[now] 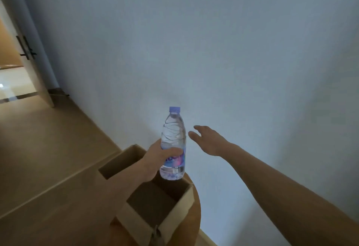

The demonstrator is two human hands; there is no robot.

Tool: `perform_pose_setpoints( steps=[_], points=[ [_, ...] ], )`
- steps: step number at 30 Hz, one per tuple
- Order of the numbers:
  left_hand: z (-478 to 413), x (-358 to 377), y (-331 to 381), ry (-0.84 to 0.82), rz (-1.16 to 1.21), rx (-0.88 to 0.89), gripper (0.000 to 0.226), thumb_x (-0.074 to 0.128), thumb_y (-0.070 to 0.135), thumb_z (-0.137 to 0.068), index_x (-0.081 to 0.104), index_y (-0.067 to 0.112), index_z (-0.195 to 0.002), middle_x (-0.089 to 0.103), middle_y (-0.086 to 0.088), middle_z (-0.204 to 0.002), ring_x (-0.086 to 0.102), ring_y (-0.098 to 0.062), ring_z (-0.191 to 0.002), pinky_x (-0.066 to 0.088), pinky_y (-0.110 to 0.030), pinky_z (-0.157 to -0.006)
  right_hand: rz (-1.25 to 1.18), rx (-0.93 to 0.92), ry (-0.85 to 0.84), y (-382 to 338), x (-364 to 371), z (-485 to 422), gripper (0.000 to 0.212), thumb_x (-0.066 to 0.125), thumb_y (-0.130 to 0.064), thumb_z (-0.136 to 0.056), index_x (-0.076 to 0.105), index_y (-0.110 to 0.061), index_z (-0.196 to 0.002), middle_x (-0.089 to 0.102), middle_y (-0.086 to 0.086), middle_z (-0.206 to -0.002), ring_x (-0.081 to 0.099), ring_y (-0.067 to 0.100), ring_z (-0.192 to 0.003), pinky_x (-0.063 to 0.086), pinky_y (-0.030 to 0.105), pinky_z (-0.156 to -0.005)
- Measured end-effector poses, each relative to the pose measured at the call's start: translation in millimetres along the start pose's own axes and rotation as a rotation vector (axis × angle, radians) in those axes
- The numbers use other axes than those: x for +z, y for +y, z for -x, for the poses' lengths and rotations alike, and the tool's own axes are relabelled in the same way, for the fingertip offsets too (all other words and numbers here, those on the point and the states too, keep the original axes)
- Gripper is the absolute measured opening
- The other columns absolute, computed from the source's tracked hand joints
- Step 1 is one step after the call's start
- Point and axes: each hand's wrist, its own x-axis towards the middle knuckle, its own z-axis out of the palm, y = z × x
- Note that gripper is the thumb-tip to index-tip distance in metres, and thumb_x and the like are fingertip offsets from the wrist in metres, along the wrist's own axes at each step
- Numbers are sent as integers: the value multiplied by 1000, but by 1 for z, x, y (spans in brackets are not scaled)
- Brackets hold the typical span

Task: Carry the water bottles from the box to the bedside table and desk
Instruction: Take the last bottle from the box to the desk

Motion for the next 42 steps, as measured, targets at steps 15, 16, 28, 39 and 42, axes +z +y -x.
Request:
perform_pose_setpoints(
  steps=[15,16,28,39,42],
  points=[
    [79,120,10,-626,-55,90,65,75,46,-46,68,14,-103,73,-13,-95,70,-34,-93,57,-43,-84,116,614,292,66,7,265,72,37,-62,-97,25,-22,-155,23,4,-162,20,26,-149,21,51,-119],
    [91,137,11,-677,-56,90,63,75,46,-47,68,15,-101,73,-11,-92,70,-31,-89,57,-40,-80,114,660,306,70,7,290,72,38,-63,-96,26,-22,-154,25,4,-162,21,27,-149,23,51,-119],
    [296,358,34,-1169,-27,139,68,81,42,-49,67,14,-109,73,-4,-88,71,-20,-82,59,-33,-71,99,1084,508,123,-9,604,72,40,-62,-97,25,-22,-155,23,5,-162,20,27,-149,24,50,-118],
    [495,529,27,-1437,-11,132,65,80,34,-49,64,11,-108,69,-11,-91,66,-24,-85,57,-31,-73,84,1368,562,173,-5,852,74,40,-65,-95,26,-23,-154,23,5,-162,21,27,-148,27,51,-116],
    [529,570,25,-1503,-15,106,54,79,27,-52,66,12,-102,68,-9,-87,64,-22,-80,56,-28,-68,70,1429,596,188,-3,898,74,41,-64,-95,27,-22,-154,24,5,-161,22,27,-148,29,52,-115]
  ],
)
